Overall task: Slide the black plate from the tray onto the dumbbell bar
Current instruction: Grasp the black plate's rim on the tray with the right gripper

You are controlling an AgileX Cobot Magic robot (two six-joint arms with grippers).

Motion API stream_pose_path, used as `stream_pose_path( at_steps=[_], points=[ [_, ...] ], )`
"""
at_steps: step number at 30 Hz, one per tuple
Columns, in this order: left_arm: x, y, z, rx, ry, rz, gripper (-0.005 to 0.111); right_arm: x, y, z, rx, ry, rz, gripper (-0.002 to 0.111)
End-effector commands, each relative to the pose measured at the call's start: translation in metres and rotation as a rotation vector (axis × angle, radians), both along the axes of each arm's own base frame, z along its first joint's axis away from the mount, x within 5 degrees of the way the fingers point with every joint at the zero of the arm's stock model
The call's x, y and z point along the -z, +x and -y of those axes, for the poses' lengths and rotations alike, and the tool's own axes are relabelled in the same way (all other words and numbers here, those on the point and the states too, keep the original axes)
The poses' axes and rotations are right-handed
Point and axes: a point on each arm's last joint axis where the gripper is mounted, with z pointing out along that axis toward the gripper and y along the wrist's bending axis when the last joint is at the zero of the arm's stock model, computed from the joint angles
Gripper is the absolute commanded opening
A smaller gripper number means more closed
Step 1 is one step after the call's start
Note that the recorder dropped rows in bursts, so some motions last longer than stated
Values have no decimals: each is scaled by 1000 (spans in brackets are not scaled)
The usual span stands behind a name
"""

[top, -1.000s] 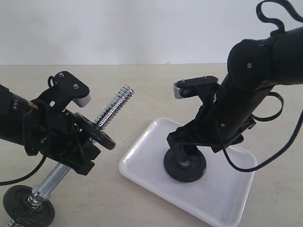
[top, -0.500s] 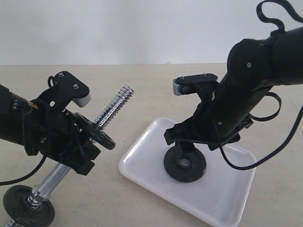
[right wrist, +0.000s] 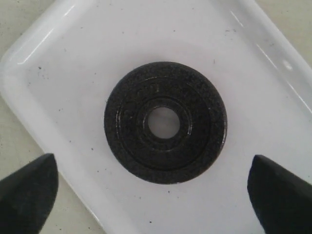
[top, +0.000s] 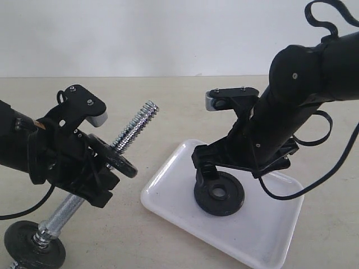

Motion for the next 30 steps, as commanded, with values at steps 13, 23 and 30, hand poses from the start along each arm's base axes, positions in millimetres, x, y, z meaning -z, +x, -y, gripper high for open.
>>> stream_pose_path(
  at_steps=[13, 23, 30],
  points=[
    [-22, 5, 3, -94, -107, 69, 4, 30, 4, -6, -6, -54, -77, 97],
    [-22, 6, 3, -97, -107, 75, 4, 46, 11, -10, 2, -54, -58, 97],
    [-22, 7, 2, -102, -108, 84, 4, 46, 13, -10, -19, -50, -30, 97]
  ],
)
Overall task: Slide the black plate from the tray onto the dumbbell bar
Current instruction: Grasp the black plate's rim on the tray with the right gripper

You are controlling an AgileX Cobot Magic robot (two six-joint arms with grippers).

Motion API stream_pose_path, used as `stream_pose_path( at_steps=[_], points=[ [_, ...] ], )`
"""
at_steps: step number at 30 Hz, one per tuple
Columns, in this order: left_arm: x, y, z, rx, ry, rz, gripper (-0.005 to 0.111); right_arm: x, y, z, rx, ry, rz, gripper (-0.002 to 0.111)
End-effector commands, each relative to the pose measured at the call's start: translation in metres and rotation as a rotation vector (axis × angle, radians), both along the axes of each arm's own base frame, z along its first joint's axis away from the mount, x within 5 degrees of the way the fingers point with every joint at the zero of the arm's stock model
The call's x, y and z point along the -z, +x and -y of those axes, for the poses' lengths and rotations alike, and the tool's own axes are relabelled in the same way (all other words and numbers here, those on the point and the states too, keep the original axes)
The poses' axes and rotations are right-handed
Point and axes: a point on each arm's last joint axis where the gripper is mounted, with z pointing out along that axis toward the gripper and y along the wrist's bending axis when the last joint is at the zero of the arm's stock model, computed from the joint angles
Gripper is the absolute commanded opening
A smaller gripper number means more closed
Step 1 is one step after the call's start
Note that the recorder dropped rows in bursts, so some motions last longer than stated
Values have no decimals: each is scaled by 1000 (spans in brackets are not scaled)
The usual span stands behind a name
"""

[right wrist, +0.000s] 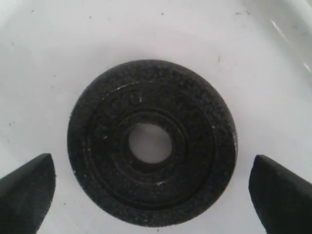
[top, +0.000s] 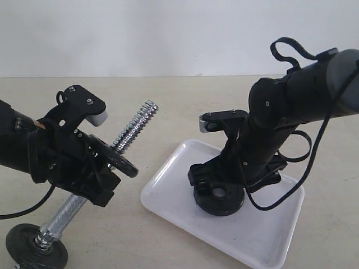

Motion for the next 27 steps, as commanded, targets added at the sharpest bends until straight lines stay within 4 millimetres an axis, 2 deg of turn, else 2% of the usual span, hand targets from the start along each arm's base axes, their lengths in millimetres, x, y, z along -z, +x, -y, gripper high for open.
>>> stream_pose_path(
  at_steps=[1, 8, 12, 19, 27],
  points=[
    [-23, 7, 2, -90, -89, 100, 4, -1, 2, -1, -28, 0, 26, 97],
    [-23, 8, 2, -94, -92, 100, 4, -1, 9, -9, -66, -2, 38, 97],
    [-23, 7, 2, -92, -94, 94, 4, 14, 16, -24, -113, -37, -29, 97],
    [-22, 7, 2, -89, -94, 88, 4, 17, 18, -18, -101, -122, -38, 97],
    [-22, 7, 2, -92, -94, 93, 4, 17, 15, -16, -95, -134, -71, 97]
  ],
)
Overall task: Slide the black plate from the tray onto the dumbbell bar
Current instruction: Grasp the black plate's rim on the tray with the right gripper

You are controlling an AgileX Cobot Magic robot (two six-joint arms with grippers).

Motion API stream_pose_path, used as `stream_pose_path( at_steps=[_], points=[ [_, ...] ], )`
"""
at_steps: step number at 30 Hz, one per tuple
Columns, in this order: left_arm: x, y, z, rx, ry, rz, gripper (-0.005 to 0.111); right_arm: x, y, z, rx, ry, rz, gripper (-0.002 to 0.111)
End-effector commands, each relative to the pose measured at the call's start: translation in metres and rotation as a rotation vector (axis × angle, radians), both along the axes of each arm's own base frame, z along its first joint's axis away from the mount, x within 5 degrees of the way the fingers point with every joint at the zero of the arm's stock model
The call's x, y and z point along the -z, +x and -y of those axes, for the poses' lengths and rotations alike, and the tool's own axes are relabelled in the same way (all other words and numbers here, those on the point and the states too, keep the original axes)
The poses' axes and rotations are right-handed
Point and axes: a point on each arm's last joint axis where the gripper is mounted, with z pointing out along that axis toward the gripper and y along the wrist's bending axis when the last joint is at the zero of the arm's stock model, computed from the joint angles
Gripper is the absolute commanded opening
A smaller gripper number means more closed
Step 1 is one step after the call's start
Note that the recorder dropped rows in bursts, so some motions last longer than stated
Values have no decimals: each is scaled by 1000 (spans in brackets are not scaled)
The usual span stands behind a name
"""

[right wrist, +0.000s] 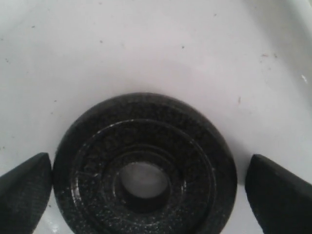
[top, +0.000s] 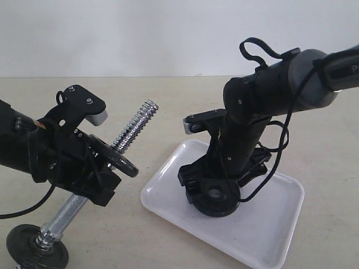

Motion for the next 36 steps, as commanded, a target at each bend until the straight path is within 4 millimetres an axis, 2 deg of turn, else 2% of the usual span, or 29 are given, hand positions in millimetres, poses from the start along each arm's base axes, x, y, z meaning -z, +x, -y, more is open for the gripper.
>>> stream_pose_path(
  at_steps=[1, 3, 6, 9, 23, 24, 26, 27, 28, 29, 30, 31, 32, 36],
  points=[
    [-22, 7, 2, -87, -89, 95, 4, 6, -4, 3, 1, -33, -54, 97],
    [-23, 8, 1, -91, -89, 102, 4, 10, -8, -2, 1, -29, -76, 97],
    [-23, 8, 1, -91, -89, 102, 4, 32, -16, -17, -44, -46, -90, 97],
    [-22, 7, 2, -85, -88, 91, 4, 47, -18, -20, -49, -62, -110, 97],
    [-22, 7, 2, -85, -89, 93, 4, 48, -16, -17, -61, -91, -92, 94],
    [-22, 7, 2, -85, -89, 93, 4, 48, -16, -17, -61, -91, -93, 90],
    [-22, 7, 2, -85, -89, 93, 4, 48, -16, -17, -59, -91, -93, 69],
    [-22, 7, 2, -85, -89, 93, 4, 48, -16, -17, -59, -91, -93, 52],
    [-22, 7, 2, -85, -89, 93, 4, 48, -16, -17, -59, -92, -95, 42],
    [-22, 7, 2, -85, -89, 93, 4, 48, -17, -16, -63, -97, -101, 25],
    [-22, 7, 2, -85, -89, 93, 4, 48, -17, -16, -63, -97, -102, 18],
    [-22, 7, 2, -85, -89, 93, 4, 48, -17, -16, -65, -98, -103, 5],
    [-22, 7, 2, -85, -89, 93, 4, 48, -17, -16, -65, -98, -103, 0],
    [-22, 7, 2, -85, -89, 93, 4, 48, -16, -16, -69, -96, -99, 0]
  ],
)
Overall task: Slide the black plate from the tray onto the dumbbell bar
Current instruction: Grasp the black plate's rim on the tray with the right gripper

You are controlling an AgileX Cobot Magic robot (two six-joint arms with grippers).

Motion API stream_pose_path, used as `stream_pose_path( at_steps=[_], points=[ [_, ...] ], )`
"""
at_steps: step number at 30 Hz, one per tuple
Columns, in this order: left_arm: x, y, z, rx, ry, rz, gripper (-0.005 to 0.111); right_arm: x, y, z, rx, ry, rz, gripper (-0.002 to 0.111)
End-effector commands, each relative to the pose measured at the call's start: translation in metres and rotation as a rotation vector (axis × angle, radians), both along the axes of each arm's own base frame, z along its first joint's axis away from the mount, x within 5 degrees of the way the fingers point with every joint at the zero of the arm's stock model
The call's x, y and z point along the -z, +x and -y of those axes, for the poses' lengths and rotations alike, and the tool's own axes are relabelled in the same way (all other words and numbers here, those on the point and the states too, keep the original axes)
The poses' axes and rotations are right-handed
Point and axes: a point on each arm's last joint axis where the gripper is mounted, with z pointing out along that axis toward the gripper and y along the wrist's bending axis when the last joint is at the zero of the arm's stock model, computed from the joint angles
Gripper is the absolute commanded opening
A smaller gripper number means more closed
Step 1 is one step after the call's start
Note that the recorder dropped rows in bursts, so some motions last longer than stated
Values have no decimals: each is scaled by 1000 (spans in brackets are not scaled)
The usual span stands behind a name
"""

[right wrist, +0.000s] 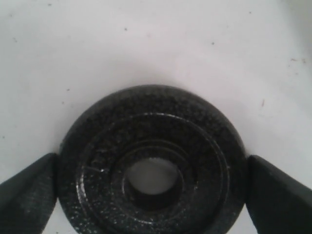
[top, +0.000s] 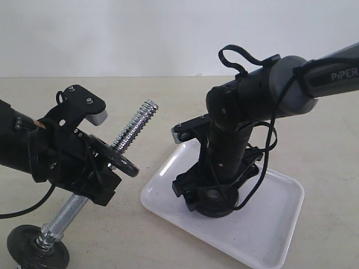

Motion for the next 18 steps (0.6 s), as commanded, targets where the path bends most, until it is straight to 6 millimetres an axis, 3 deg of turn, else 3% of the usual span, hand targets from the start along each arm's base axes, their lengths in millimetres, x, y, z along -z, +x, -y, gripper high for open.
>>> stream_pose_path(
  at_steps=[1, 8, 18],
  points=[
    [-22, 7, 2, -82, -84, 94, 4, 34, -7, 1, 28, -21, -78, 0],
    [-22, 7, 2, -82, -84, 94, 4, 8, -5, 0, 3, 25, -9, 0],
    [-22, 6, 2, -80, -84, 91, 4, -60, -9, 5, -26, 93, 129, 0]
  ],
)
